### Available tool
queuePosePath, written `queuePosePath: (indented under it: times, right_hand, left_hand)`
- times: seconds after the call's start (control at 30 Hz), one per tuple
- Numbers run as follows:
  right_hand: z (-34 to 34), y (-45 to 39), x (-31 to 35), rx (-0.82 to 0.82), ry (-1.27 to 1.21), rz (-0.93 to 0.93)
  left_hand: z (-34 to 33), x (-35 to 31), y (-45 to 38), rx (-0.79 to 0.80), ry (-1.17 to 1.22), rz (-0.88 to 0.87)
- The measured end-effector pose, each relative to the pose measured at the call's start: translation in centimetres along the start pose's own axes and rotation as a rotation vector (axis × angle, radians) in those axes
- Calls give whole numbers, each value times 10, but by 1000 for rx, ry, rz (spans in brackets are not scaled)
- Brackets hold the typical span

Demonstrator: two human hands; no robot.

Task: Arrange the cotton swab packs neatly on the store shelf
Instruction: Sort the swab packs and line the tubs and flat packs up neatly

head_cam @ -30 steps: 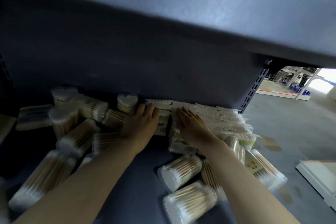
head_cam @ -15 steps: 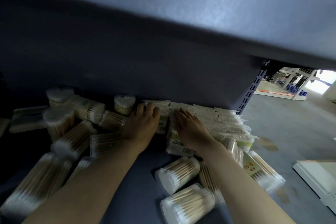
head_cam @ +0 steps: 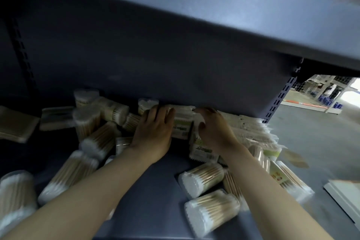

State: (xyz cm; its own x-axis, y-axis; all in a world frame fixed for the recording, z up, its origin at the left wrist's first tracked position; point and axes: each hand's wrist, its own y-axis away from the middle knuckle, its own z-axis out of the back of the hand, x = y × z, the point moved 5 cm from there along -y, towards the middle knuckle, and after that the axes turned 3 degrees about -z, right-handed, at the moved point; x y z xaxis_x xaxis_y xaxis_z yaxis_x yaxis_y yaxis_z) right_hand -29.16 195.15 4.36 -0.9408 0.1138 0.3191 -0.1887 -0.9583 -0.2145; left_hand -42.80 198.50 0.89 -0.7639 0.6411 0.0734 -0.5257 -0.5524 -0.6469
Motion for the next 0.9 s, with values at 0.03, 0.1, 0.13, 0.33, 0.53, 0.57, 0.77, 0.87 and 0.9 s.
queuePosePath:
  times: [0.03, 0.1, 0.13, 0.33, 0.53, 0.57, 0.77, 0.87, 0.9]
  right_hand:
    - [1, 0, 2, -8, -10, 2]
    - [0, 1, 10, -18, -22, 12]
    - [-1, 1, 14, -25, -24, 19]
    - [-9, 8, 37, 13, 19, 32]
    - [-24, 13, 66, 68, 97, 69]
    - [-25, 14, 72, 70, 80, 72]
    - [-36, 18, 112, 47, 10, 123]
    - [-42, 18, 128, 55, 22, 150]
    - [-44, 17, 133, 54, 17, 158]
  left_hand:
    - [3, 2, 2, -5, 1, 2]
    - [10, 9, 7, 4, -15, 17]
    - [14, 13, 10, 15, -15, 20]
    - [44, 44, 31, 90, -37, 84]
    - [75, 80, 54, 90, -74, 146]
    - [77, 87, 59, 109, -64, 163]
    - [96, 121, 85, 164, -67, 232]
    - [108, 136, 96, 160, -90, 263]
    - [112, 142, 99, 158, -106, 272]
